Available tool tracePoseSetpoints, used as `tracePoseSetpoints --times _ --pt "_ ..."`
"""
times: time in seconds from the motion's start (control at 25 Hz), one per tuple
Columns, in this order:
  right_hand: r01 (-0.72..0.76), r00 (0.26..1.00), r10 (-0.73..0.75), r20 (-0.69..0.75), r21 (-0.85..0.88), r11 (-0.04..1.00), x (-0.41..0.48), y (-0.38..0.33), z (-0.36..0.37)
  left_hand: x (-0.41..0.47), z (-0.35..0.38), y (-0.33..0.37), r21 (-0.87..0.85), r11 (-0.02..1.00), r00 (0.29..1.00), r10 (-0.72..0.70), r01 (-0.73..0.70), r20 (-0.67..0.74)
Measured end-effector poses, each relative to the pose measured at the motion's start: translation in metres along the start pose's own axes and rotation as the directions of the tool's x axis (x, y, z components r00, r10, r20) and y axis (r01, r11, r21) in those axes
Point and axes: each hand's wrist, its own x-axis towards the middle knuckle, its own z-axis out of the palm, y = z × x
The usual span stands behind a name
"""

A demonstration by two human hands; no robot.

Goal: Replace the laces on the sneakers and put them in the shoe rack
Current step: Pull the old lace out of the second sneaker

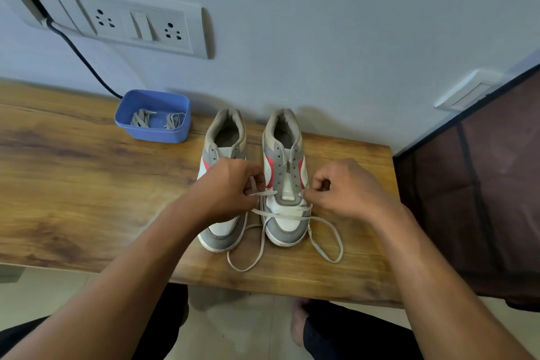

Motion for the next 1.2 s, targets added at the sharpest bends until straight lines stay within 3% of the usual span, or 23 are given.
tracePoseSetpoints --times 0.08,0.16,0.4,0.64,0.92,1.12,1.2 --pt "0.044 0.992 -0.030 -0.123 0.112 0.993 0.003 -0.003 0.001 -0.002 -0.001 -0.003 0.092 0.996 1.000 -0.003 0.006 -0.030" --pt "0.078 0.989 -0.052 -0.135 0.190 0.979 0.004 -0.005 0.002 -0.004 0.001 -0.002 0.146 0.989 0.998 -0.001 0.009 -0.057" --pt "0.101 0.991 -0.090 -0.098 0.106 0.989 0.003 -0.019 0.020 -0.001 0.010 0.011 0.061 0.984 0.953 0.175 -0.165 -0.247" --pt "0.116 0.991 -0.115 -0.075 0.016 0.993 0.004 -0.026 0.030 0.004 0.023 0.007 0.194 0.968 0.975 0.184 -0.158 -0.125" --pt "0.078 0.997 -0.076 -0.016 0.319 0.945 0.001 -0.005 0.019 0.006 0.024 0.009 0.264 0.949 0.976 0.199 -0.171 -0.085" --pt "0.118 0.993 -0.117 -0.014 0.154 0.981 0.002 -0.007 0.023 0.004 0.027 0.011 0.308 0.935 0.971 0.214 -0.174 -0.101" --pt "0.100 0.995 -0.103 0.002 0.226 0.969 0.000 -0.002 0.018 0.004 0.029 0.011 0.326 0.932 0.973 0.205 -0.160 -0.109"
